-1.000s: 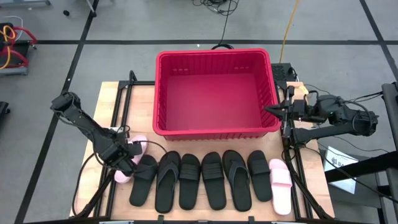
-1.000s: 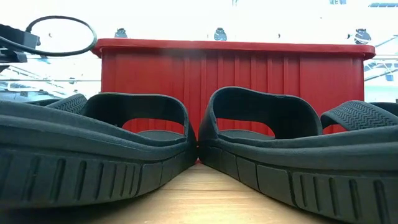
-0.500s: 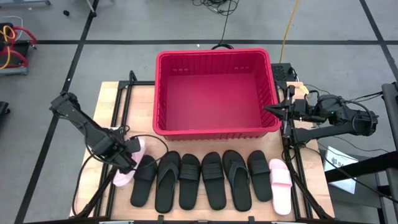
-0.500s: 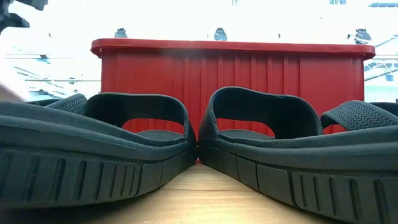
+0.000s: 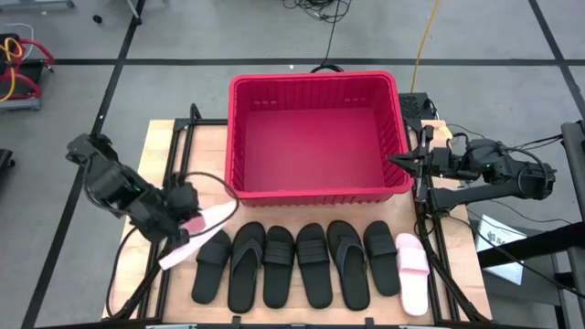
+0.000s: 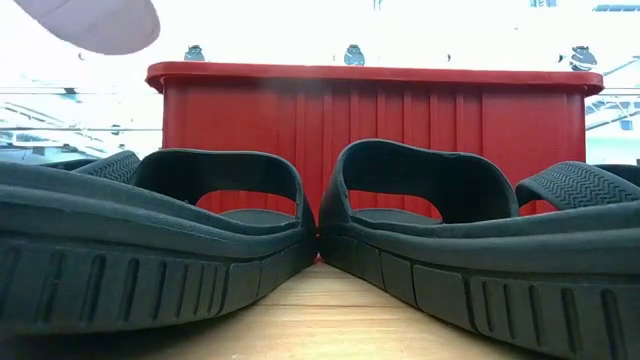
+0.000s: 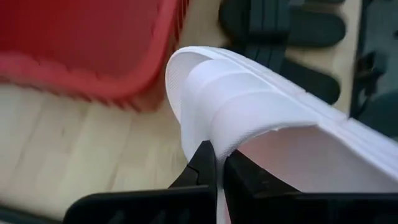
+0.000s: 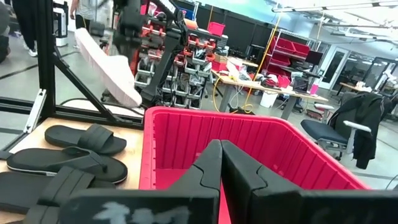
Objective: Pick and place slides into bin
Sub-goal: Put the pink slide into the red bin
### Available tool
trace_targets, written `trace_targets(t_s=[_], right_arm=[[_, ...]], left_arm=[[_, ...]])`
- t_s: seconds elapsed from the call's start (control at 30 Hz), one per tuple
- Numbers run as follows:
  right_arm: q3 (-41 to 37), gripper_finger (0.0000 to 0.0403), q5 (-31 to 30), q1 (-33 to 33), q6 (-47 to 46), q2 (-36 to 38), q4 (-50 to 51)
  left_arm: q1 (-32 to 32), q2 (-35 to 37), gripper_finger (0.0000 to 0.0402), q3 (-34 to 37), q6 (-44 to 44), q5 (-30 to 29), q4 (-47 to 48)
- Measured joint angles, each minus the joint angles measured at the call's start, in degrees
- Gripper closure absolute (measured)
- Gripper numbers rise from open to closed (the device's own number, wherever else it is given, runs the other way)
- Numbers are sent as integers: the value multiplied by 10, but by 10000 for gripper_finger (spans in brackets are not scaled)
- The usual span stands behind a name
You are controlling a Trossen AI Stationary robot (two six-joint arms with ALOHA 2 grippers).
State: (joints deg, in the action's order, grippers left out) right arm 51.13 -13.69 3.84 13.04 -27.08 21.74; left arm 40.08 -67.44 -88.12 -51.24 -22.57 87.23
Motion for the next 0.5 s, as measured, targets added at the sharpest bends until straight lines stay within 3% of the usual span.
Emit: trace_targets(t_s=[0.3, 0.5], right_arm=[[0, 403, 0, 0, 1, 0, 0], [0, 403, 0, 0, 1, 0, 0]], left_arm=[[-14, 0, 401, -94, 74, -111, -9], [-65, 0, 401, -138, 199, -166, -37]])
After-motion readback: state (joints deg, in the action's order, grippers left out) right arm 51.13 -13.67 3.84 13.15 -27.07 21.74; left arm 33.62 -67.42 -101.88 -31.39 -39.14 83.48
